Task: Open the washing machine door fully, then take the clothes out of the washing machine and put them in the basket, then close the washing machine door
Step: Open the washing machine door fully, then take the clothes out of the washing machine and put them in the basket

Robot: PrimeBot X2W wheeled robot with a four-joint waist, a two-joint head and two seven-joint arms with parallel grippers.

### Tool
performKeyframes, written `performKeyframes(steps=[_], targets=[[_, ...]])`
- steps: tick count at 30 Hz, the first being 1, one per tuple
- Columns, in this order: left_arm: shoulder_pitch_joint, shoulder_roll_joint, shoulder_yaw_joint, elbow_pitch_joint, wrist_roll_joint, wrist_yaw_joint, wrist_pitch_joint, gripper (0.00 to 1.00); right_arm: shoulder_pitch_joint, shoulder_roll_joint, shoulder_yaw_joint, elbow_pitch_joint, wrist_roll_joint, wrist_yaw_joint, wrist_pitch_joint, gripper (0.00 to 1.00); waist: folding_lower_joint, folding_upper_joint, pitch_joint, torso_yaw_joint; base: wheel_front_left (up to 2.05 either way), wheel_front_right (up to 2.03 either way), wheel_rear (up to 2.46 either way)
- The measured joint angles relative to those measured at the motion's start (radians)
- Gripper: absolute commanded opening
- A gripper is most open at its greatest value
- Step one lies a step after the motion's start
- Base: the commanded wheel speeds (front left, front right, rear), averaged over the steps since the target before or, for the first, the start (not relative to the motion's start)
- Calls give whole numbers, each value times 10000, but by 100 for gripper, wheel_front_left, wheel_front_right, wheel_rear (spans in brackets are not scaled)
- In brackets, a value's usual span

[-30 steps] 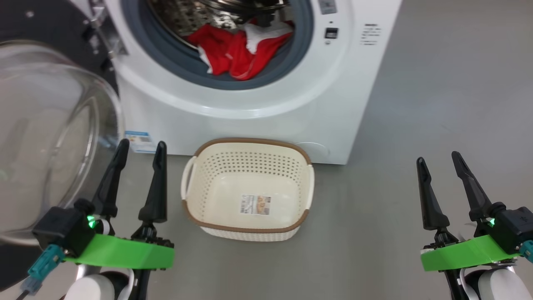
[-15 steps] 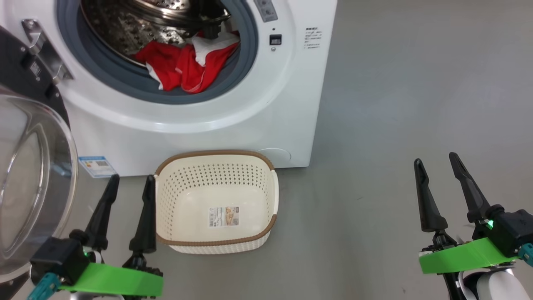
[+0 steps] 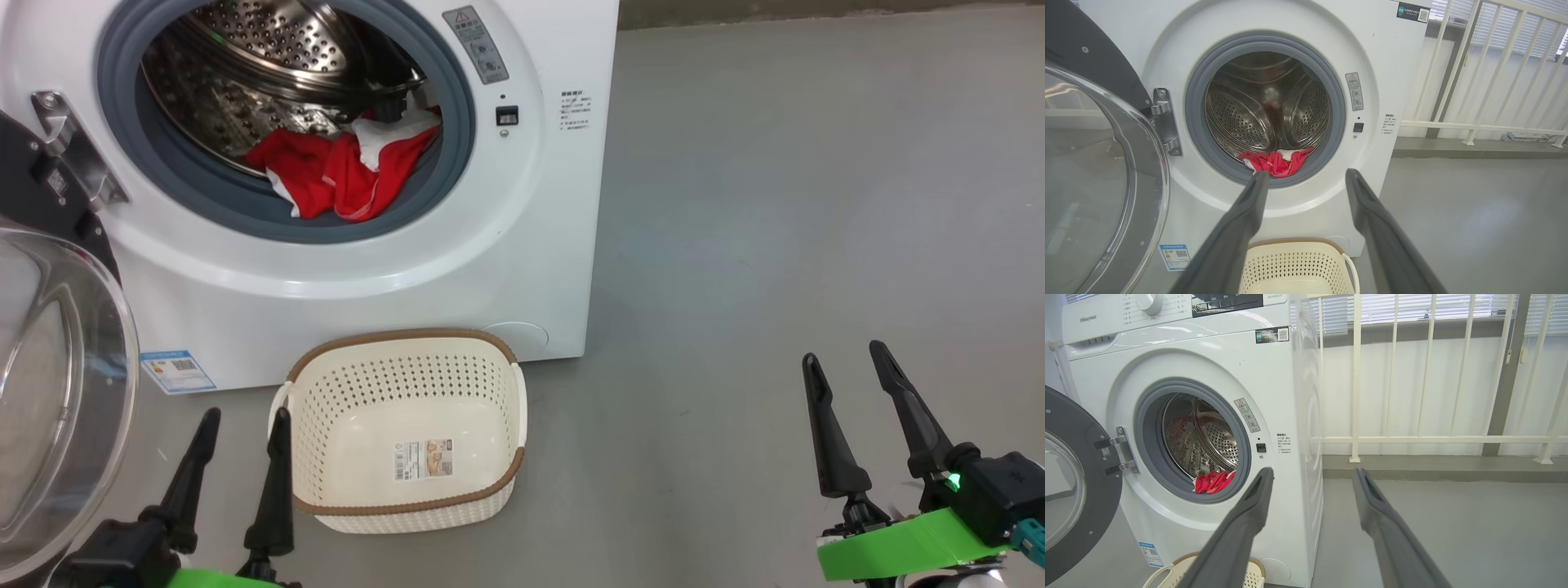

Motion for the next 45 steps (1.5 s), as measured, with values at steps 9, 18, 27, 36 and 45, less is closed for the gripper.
performKeyframes(steps=[9, 18, 27, 36, 45], targets=[[198, 58, -38, -31, 107, 209, 21, 100, 153, 31, -94, -138, 12, 0, 0, 100, 0, 0, -169, 52, 0, 0, 0], [352, 100, -98, -88, 251, 439, 199, 100, 238, 35, -75, -151, 12, 0, 0, 100, 0, 0, -279, 147, 54, -54, 0], [343, 36, -190, -341, 27, 464, 343, 100, 376, 40, -36, -128, 12, 0, 0, 100, 0, 0, -235, 278, 155, -155, 0], [326, 25, -261, -443, -35, 483, 343, 100, 363, 42, 0, -128, 12, 0, 0, 100, 0, 0, -56, 310, 73, -73, 0], [314, -15, -337, -385, -36, 523, 297, 100, 347, 44, 115, -94, 6, 0, 0, 100, 0, 0, -9, 275, 1, -1, 0]])
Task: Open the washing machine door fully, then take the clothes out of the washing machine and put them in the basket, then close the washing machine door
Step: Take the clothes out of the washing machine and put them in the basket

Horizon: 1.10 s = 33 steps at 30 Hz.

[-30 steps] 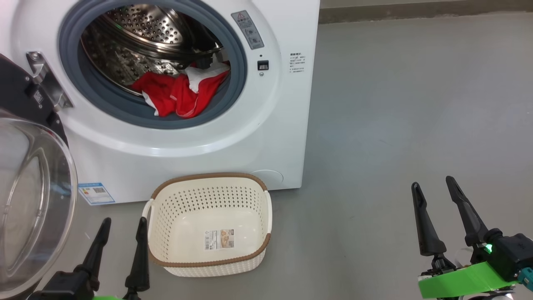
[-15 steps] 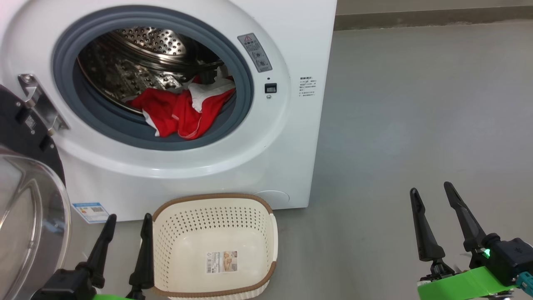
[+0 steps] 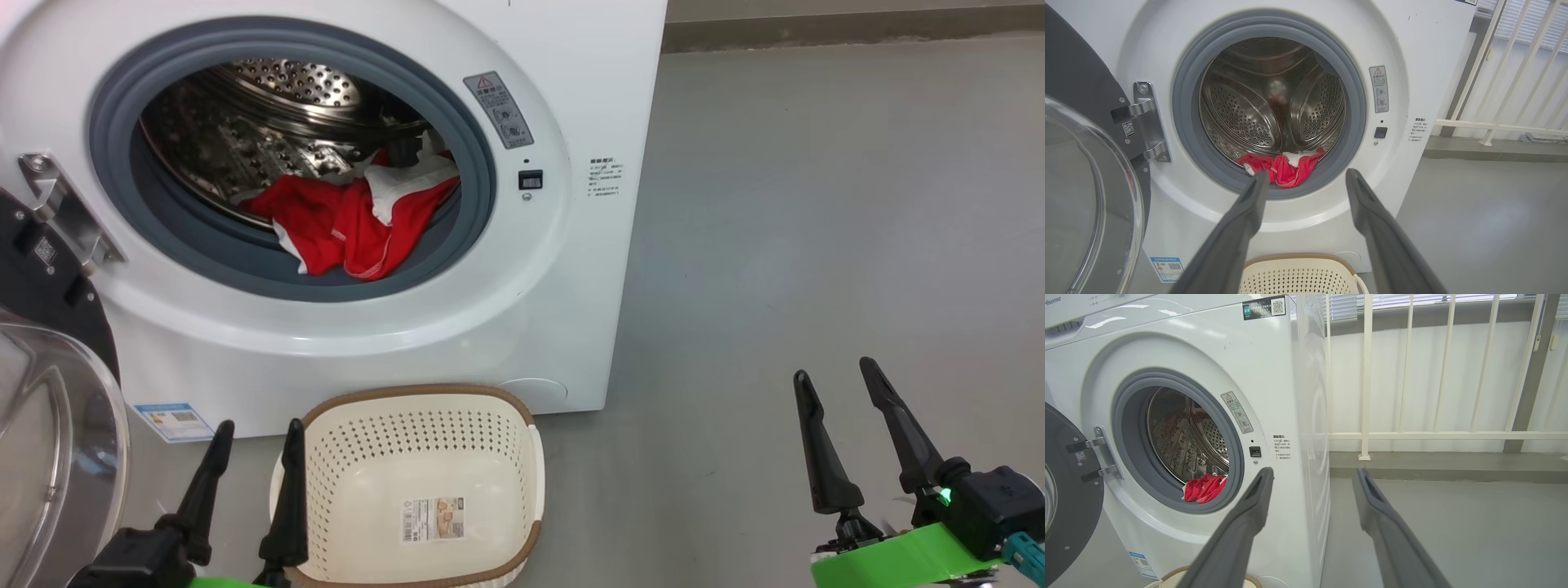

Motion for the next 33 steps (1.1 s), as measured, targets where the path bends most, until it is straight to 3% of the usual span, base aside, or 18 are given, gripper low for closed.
performKeyframes(steps=[16, 33], targets=[[-447, 6, -12, 146, -73, 4, -192, 100, -86, -2, 54, -63, -29, 0, 0, 100, 0, 0, 365, 195, 0, 0, 0], [-1940, -245, -263, 502, -75, 140, -307, 100, -715, -4, 146, -263, -146, 0, 0, 100, 0, 0, 1665, 390, 0, 0, 0]])
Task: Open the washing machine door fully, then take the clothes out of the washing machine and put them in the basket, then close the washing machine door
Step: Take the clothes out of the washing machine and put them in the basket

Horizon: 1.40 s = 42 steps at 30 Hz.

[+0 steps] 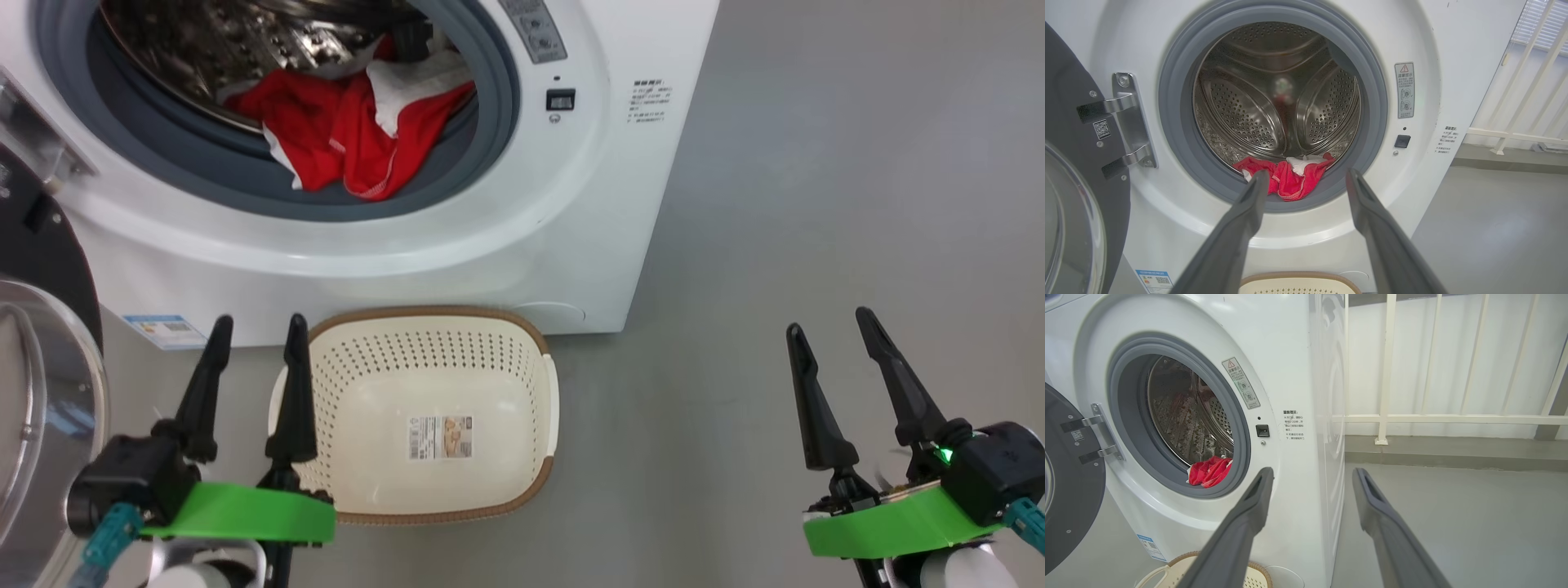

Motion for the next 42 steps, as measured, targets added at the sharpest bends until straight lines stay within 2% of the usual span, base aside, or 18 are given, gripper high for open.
performKeyframes(steps=[8, 11, 18, 42], targets=[[-1259, -38, -12, 437, 40, 153, -130, 100, -477, -8, 56, -151, -102, 0, 0, 100, 0, 0, 885, 45, 0, 0, 0], [-1795, -61, 0, 796, 159, 307, -228, 100, -651, -12, 6, -155, -105, 0, 0, 100, 0, 0, 1215, 65, 0, 0, 0], [-3254, -109, 6, 1852, 217, 334, -441, 100, -1031, -19, -31, -155, -105, 0, 0, 100, 0, 0, 1876, 94, 0, 0, 0], [-8087, -213, 245, 6201, 194, -153, -708, 100, -1805, -65, 224, -142, -86, 0, 0, 100, 0, 0, 3499, -472, 0, 0, 0]])
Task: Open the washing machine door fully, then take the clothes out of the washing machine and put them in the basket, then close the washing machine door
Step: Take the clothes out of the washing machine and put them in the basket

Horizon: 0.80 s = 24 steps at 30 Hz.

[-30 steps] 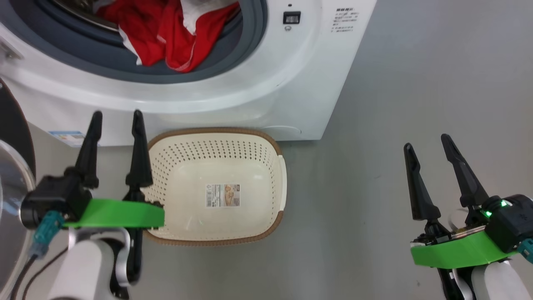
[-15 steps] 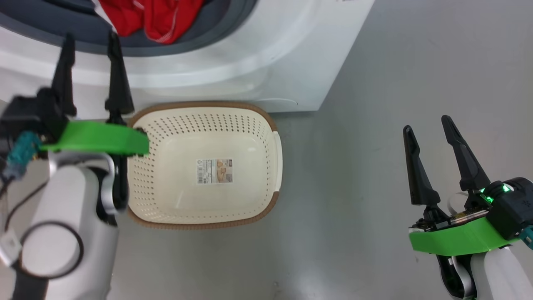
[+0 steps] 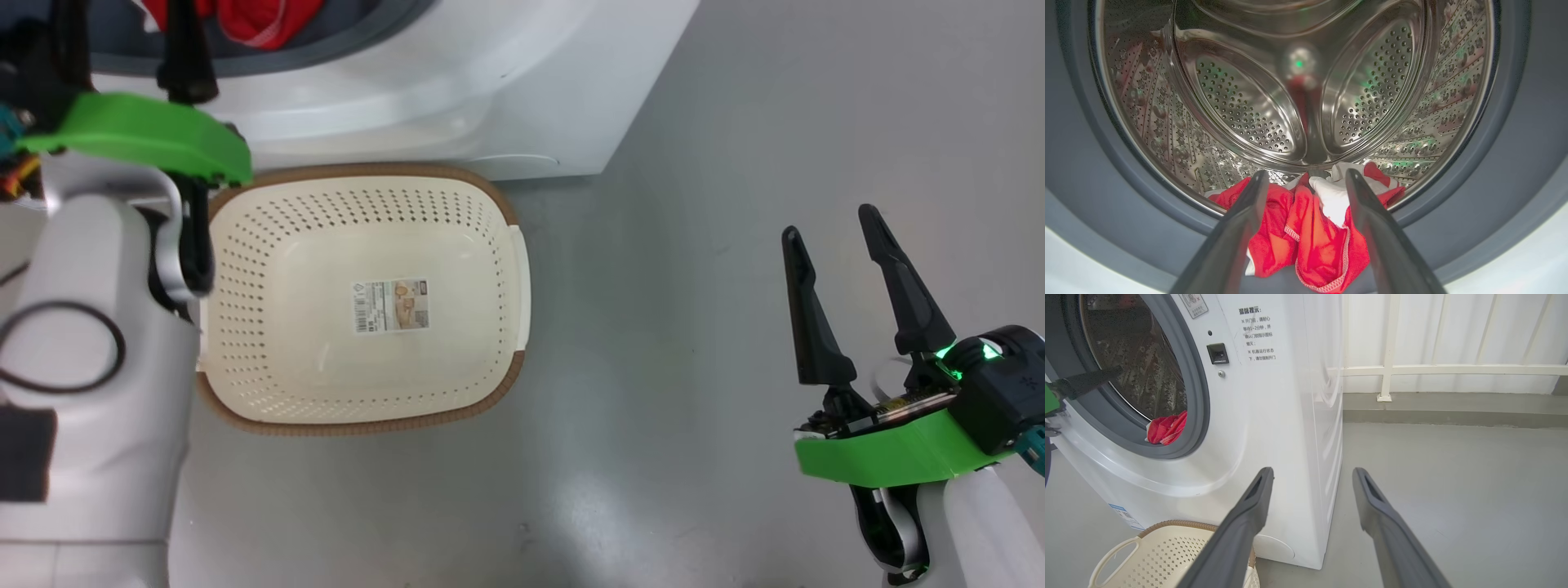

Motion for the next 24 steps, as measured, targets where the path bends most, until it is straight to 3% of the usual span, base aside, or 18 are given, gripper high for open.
performKeyframes(steps=[9, 24], targets=[[-1542, 199, 4, 1962, 196, 88, 36, 100, -198, -8, 209, 88, 19, 0, 0, 100, 0, 0, 423, -271, 0, 0, 0], [-3570, 1012, -270, 4552, 552, 451, 1722, 100, -474, -13, 566, 343, 130, 0, 0, 100, 0, 0, 977, -801, 0, 0, 0]])
